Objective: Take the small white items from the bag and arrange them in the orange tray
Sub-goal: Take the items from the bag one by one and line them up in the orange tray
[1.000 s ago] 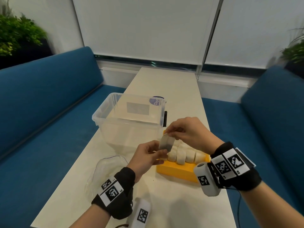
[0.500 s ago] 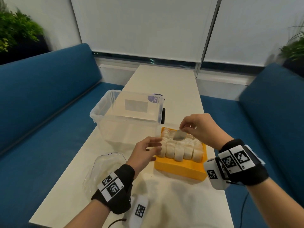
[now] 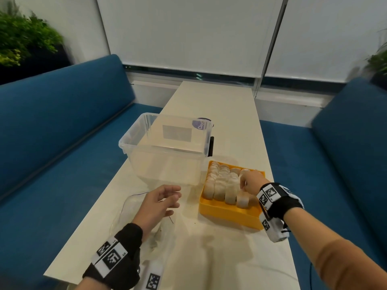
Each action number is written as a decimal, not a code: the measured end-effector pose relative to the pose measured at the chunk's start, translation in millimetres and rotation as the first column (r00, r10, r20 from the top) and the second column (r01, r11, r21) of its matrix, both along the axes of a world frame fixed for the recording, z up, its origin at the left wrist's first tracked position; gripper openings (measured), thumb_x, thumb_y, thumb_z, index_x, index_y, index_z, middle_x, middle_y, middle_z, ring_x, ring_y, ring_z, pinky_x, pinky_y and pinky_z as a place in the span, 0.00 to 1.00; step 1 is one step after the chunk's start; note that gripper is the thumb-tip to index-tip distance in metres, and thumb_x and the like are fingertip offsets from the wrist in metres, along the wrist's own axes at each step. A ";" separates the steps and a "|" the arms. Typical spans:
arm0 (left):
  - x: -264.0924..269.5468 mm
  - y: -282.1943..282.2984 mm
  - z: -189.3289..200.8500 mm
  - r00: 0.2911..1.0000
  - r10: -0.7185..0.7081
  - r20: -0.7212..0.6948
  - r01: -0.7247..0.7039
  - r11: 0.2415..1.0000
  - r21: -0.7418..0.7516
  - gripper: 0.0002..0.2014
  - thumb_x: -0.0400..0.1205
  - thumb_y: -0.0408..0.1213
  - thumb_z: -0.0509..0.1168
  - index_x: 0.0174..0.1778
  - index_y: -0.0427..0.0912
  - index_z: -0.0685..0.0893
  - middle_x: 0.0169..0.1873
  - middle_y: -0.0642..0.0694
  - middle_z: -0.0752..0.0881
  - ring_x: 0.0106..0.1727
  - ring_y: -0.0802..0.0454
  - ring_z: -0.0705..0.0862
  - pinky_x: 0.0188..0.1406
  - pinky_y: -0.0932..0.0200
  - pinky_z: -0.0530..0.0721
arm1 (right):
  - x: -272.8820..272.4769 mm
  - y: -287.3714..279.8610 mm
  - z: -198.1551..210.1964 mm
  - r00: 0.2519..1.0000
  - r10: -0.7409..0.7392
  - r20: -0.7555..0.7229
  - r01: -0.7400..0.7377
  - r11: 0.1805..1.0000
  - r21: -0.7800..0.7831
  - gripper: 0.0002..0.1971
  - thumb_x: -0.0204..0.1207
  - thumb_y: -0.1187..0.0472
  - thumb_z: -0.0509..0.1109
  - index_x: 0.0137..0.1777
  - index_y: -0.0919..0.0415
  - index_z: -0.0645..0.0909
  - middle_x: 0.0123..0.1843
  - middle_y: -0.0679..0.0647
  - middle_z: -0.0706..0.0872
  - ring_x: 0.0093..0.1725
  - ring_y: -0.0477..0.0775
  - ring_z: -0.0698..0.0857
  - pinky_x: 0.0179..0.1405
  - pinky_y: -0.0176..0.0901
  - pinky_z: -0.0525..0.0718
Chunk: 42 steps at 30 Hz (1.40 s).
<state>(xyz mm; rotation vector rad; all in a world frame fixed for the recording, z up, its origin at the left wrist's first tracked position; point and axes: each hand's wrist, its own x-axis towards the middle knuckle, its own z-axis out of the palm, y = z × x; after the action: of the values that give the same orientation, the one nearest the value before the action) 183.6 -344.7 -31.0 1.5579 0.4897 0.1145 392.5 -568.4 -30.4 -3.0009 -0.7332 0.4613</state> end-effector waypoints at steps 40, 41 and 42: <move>-85.8 77.3 -71.7 0.994 0.021 -0.103 0.077 0.519 0.851 0.23 0.74 0.34 0.73 0.65 0.54 0.81 0.80 0.44 0.56 0.69 0.41 0.65 0.68 0.49 0.71 | -202.9 144.2 -59.9 0.935 0.004 -0.356 0.136 0.920 0.367 0.41 0.73 0.72 0.67 0.82 0.53 0.52 0.66 0.62 0.65 0.64 0.62 0.75 0.51 0.30 0.67; -82.6 74.7 -71.4 0.999 -0.014 0.029 -0.020 0.458 0.889 0.18 0.73 0.29 0.72 0.57 0.50 0.85 0.75 0.42 0.66 0.63 0.41 0.70 0.62 0.48 0.76 | -204.4 145.2 -61.3 0.939 -0.004 -0.343 0.137 0.920 0.366 0.40 0.73 0.72 0.67 0.82 0.54 0.54 0.66 0.61 0.65 0.64 0.61 0.75 0.51 0.29 0.68; -78.9 72.5 -68.7 0.984 -0.100 0.145 -0.090 0.421 0.903 0.14 0.72 0.25 0.70 0.50 0.45 0.86 0.67 0.41 0.75 0.56 0.42 0.75 0.55 0.47 0.80 | -205.7 146.2 -62.6 0.943 -0.013 -0.334 0.142 0.920 0.366 0.39 0.73 0.72 0.67 0.81 0.55 0.55 0.66 0.61 0.65 0.64 0.61 0.75 0.52 0.29 0.68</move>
<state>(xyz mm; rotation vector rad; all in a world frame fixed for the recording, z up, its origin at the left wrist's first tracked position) 104.7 -272.2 -99.7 2.6193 0.2574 0.6085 186.8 -422.2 -93.0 -2.4913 -0.5894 0.6956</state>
